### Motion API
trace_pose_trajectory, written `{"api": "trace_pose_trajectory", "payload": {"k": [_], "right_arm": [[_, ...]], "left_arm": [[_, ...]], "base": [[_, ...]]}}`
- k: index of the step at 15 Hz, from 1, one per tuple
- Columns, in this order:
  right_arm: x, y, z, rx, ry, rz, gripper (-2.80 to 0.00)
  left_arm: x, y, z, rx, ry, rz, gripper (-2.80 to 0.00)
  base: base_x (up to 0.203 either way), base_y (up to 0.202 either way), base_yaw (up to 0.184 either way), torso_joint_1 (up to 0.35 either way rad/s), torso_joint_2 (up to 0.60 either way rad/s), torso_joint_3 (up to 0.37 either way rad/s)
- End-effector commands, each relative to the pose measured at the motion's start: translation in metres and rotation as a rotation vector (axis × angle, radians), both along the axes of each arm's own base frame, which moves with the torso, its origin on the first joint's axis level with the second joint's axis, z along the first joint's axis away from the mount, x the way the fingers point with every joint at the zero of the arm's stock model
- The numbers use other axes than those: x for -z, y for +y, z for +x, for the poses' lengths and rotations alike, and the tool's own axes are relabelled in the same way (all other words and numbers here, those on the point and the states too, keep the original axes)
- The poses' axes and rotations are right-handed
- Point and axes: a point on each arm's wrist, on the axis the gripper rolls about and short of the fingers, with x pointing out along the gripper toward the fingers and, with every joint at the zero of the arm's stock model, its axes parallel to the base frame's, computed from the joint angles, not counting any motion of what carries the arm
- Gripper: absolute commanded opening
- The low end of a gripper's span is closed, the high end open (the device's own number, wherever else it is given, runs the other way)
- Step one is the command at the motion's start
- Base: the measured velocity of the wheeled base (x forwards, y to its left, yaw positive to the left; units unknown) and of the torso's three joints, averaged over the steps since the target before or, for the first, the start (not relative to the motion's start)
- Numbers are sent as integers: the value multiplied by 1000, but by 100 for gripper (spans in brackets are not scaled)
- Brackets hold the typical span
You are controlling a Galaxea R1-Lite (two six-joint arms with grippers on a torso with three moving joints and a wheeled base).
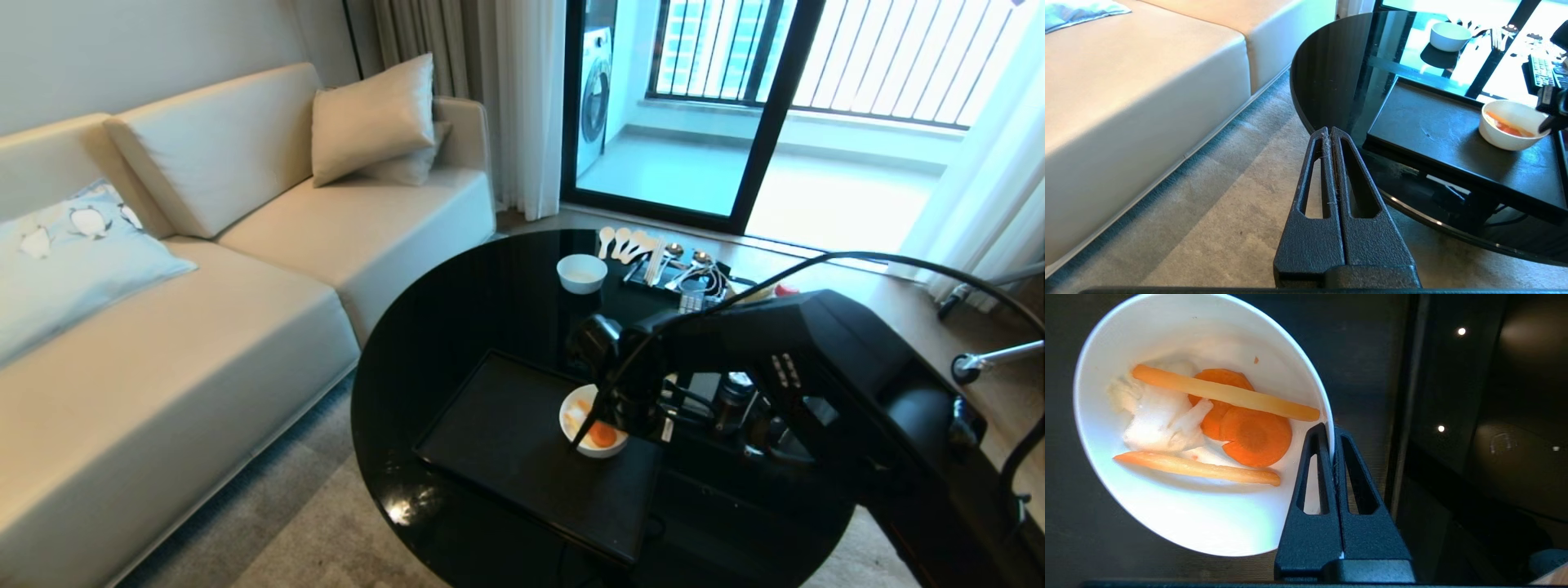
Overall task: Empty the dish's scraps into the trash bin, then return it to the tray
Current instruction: Pick up the bowl with leftover food
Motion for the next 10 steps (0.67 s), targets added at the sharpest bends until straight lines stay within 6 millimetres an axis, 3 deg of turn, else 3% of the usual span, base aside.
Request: {"api": "trace_pose_trajectory", "payload": {"k": [1, 5, 10], "right_arm": [[-25, -5, -1, 18, -49, 22, -280], [-61, -21, -9, 38, -90, 46, -280], [-94, -48, -37, 71, -95, 55, -280]], "left_arm": [[0, 0, 0, -1, -1, -1, -280], [0, 0, 0, -1, -1, -1, -280], [0, 0, 0, -1, -1, -1, -280]], "base": [[0, 0, 0, 0, 0, 0], [0, 0, 0, 0, 0, 0], [0, 0, 0, 0, 0, 0]]}}
